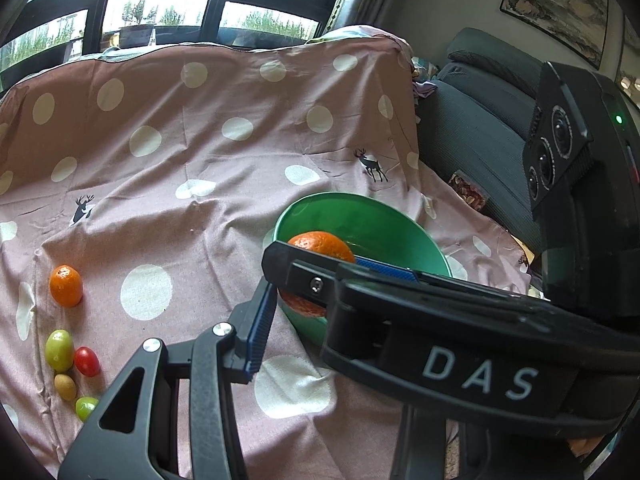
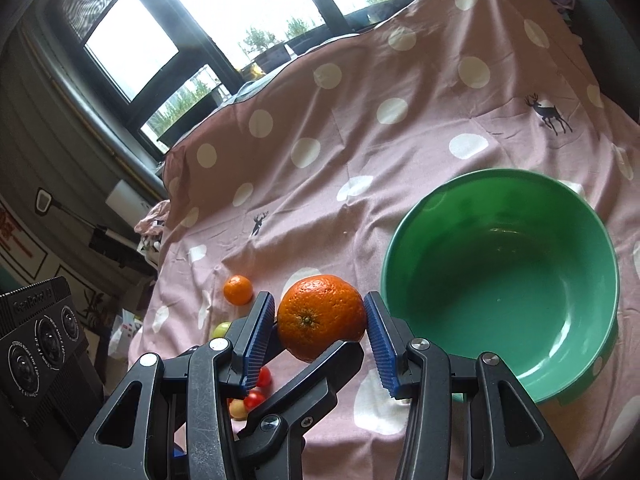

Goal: Organize fruits
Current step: 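Lift the orange with the right gripper and carry it over the green bowl, then lower the orange into the green bowl and open the right gripper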

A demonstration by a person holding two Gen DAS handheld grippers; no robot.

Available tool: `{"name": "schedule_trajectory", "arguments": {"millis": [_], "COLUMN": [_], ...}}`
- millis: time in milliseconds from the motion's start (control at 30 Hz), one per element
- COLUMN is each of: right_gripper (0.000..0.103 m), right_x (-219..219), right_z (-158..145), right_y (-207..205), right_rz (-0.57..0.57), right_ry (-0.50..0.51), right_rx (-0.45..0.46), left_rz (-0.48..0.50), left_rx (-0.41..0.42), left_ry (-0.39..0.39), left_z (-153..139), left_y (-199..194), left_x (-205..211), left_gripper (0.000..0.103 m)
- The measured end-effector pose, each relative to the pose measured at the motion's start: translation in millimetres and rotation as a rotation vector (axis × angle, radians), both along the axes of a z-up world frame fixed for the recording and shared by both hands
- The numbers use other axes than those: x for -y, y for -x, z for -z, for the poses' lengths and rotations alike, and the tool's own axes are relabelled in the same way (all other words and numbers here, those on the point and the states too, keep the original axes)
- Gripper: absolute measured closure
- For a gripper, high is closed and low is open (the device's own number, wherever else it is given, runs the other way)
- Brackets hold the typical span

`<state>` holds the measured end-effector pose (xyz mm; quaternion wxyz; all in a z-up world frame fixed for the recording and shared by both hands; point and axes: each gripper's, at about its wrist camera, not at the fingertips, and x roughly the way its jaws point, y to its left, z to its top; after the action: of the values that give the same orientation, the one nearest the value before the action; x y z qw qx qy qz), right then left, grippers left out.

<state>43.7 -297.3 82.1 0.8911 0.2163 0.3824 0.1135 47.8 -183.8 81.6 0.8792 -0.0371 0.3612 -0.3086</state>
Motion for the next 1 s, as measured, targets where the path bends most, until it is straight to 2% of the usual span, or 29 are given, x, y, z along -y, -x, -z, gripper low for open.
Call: {"name": "schedule_trajectory", "arguments": {"millis": [1000], "right_gripper": [0.054], "right_x": [75], "right_z": [11], "right_y": [0], "right_rz": [0.136], "right_ry": [-0.038], "right_rx": [-0.028], "left_rz": [0.108], "left_rx": [-0.027], "left_ry": [-0.018], "left_z": [9], "left_y": [-18], "left_x": [75], "left_gripper": [0.062]}}
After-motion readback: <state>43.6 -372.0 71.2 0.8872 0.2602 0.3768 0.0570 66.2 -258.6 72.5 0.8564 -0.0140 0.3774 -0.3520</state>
